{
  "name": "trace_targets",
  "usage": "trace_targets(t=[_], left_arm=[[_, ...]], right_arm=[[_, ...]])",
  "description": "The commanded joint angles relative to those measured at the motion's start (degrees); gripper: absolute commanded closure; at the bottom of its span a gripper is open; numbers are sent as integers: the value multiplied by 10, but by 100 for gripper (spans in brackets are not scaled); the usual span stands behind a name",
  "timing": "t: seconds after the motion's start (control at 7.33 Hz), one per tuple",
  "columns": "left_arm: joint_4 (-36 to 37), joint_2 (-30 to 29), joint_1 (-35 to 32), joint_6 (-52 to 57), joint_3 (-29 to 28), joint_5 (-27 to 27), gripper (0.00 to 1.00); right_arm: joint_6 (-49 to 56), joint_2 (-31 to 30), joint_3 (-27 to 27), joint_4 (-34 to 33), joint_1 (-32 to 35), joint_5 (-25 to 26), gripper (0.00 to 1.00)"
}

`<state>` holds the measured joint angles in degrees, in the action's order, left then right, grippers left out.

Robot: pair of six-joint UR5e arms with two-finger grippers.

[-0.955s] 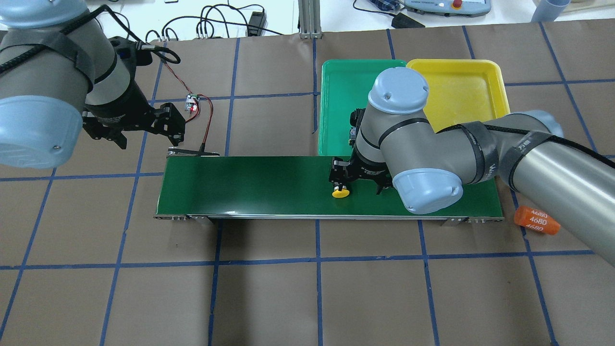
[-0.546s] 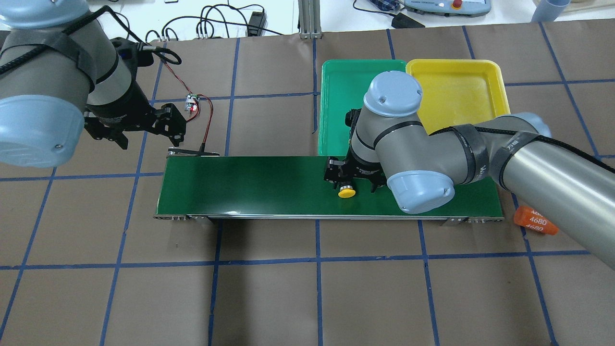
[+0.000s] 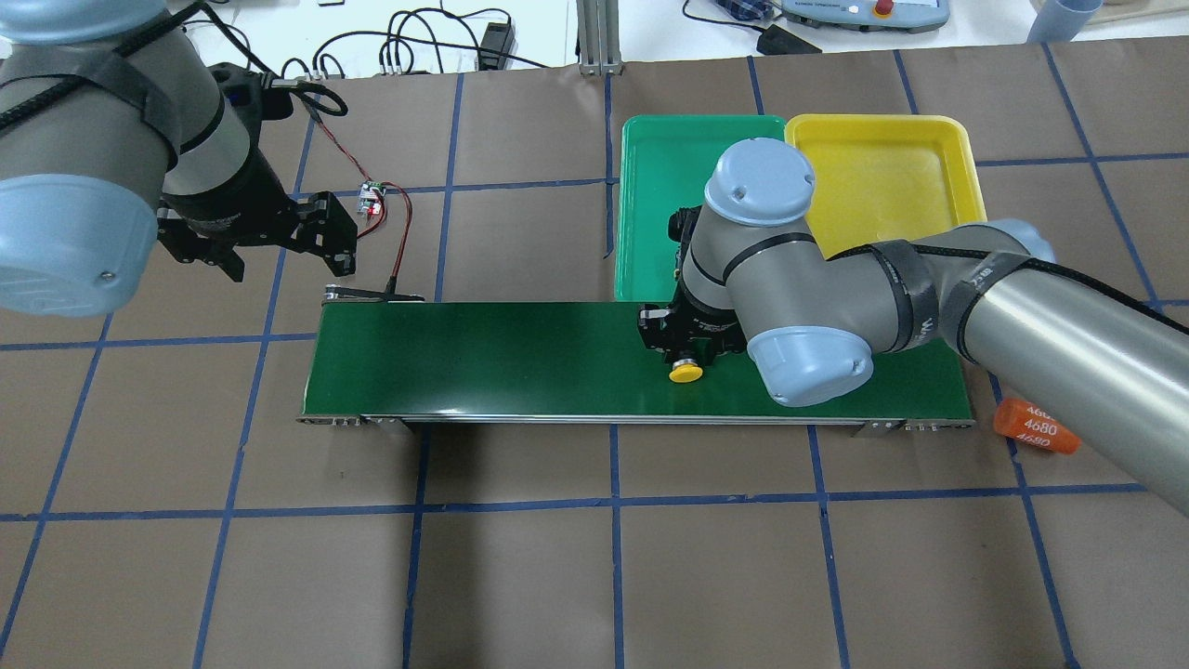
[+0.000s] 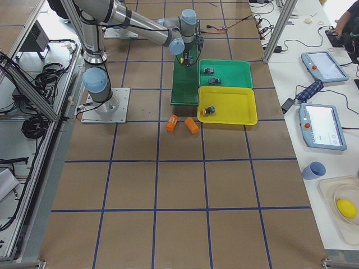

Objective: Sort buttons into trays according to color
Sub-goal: 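Carry the yellow button into the yellow tray and release it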

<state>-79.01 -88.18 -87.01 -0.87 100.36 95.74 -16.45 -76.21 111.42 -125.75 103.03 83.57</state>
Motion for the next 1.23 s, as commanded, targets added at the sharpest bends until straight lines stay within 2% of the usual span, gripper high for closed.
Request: trace_targets(t=[0.0, 0.14, 0.41, 0.55, 0.68, 0.82, 0.96, 1.09], left_arm=[[2, -1, 0, 7, -2, 2, 0], [1, -1, 0, 6, -2, 1, 0], [2, -4, 1, 6, -2, 0, 0], [1, -2, 1, 7, -3, 1, 0], [1, -4, 0, 6, -2, -2, 0], [2, -4, 1, 7, -3, 1, 0], [1, -4, 1, 7, -3, 2, 0], [2, -4, 1, 7, -3, 2, 0]], right_arm=[[11, 3, -36, 19, -42, -1, 100], [40, 10, -75, 73, -96, -9, 100], [171, 85, -215, 199, -160, 5, 100], [254, 101, -228, 199, -185, 63, 100], [310, 106, -228, 195, -210, 80, 99], [314, 115, -231, 191, -216, 80, 87], [310, 114, -232, 190, -216, 78, 20], [310, 109, -234, 197, -216, 76, 0]])
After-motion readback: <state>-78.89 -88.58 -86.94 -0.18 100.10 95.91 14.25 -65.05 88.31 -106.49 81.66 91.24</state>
